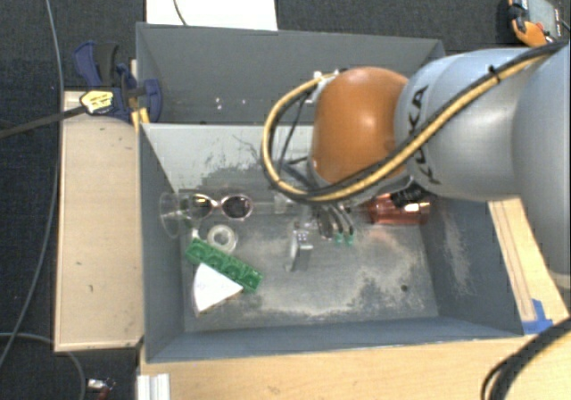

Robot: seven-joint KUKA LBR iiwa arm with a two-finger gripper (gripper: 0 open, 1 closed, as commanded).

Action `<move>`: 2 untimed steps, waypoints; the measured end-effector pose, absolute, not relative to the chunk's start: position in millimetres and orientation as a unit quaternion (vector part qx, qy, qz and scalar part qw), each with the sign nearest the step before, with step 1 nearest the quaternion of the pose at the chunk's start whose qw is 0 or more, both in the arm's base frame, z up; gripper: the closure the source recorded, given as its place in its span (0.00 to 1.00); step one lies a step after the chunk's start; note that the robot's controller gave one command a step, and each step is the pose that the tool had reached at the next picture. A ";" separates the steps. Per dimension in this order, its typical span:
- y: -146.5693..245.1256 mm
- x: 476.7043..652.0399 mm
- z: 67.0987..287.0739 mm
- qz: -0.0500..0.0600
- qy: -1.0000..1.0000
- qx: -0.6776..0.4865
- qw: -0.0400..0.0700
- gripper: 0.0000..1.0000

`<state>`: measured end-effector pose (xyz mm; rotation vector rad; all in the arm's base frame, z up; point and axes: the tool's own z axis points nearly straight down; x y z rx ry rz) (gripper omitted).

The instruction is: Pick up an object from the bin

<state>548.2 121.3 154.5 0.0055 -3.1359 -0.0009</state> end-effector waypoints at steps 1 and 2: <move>120.7 550.3 158.7 -0.001 -1.000 -0.001 -0.001 0.00; 201.6 521.7 71.0 -0.002 -0.991 0.132 0.000 0.00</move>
Offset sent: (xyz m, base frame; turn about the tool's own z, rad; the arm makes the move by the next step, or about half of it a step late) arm -0.0266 0.0785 -0.0845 -0.2632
